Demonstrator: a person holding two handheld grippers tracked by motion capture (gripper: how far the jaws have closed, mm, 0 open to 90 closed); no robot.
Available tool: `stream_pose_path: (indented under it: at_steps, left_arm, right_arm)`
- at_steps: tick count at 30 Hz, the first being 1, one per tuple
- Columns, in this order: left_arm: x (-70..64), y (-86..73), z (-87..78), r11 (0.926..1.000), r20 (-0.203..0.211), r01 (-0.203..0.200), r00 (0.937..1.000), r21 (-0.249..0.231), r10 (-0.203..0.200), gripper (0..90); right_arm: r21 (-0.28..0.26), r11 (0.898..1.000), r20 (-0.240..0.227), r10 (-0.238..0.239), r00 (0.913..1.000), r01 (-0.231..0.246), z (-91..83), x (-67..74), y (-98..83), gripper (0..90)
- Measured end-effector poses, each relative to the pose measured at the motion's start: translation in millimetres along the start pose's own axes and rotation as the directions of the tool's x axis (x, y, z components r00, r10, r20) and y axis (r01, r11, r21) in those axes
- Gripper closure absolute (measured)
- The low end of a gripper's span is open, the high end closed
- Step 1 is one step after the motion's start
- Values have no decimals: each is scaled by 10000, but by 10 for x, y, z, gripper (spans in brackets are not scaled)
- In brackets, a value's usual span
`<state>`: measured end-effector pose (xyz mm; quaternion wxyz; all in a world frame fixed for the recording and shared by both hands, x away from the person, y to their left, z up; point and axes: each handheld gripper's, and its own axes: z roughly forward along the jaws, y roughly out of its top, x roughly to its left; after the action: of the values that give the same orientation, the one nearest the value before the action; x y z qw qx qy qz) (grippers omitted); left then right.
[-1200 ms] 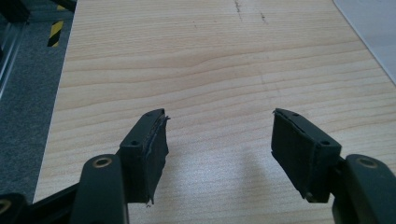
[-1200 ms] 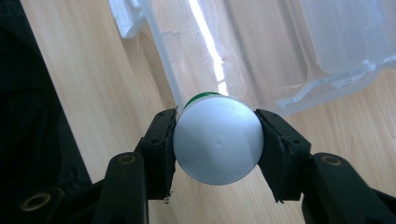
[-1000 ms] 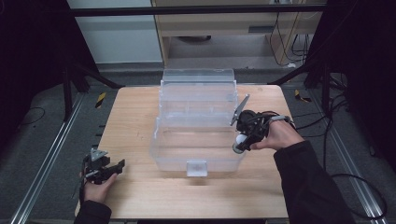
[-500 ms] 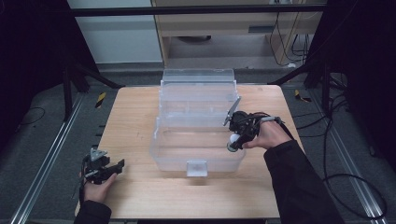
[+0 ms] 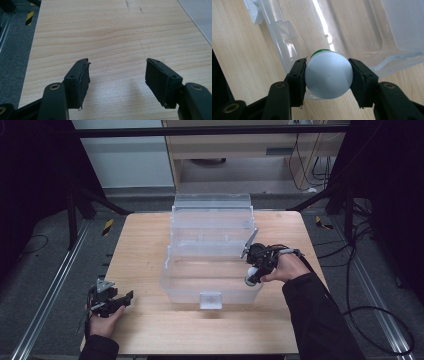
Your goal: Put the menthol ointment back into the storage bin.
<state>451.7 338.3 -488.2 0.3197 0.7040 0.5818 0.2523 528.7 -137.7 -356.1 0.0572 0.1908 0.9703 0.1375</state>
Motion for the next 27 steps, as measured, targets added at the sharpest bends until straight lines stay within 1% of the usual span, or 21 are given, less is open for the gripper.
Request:
stream_pose_path:
  at_steps: [6, 12, 15, 16, 17, 19, 20, 27]
  left_arm:
    - [1, -2, 2, 10000, 12, 9, 10000, 6, -9, 356]
    - [5, -3, 3, 10000, 13, 36, 10000, 14, -36, 356]
    - [5, -2, 2, 10000, 12, 32, 10000, 2, -32, 357]
    - [5, -1, 2, 10000, 13, 27, 10000, 0, -27, 356]
    - [4, -1, 4, 10000, 11, 18, 10000, 10, -18, 356]
    - [2, -2, 5, 10000, 13, 7, 10000, 23, -7, 356]
    - [2, -2, 4, 10000, 8, 9, 10000, 17, -9, 356]
    - [5, -2, 4, 10000, 1, 14, 10000, 15, -14, 356]
  right_arm:
    - [170, 9999, -98, -28, 9999, 30, 109, -6, -22, 505]
    - [195, 9998, -183, -94, 9998, 97, 189, -15, -27, 504]
    - [210, 9997, -217, -99, 9997, 104, 208, -20, -35, 504]
    - [256, 9997, -206, -33, 9998, 38, 216, -16, -40, 504]
    - [261, 9996, -189, -86, 9998, 91, 227, -20, -45, 504]
    - [310, 9995, -215, -15, 9998, 21, 248, -17, -55, 504]
    - [374, 9993, -235, -80, 9997, 89, 270, -20, -61, 504]
    - [474, 9988, -310, -126, 9994, 140, 314, -21, -71, 503]
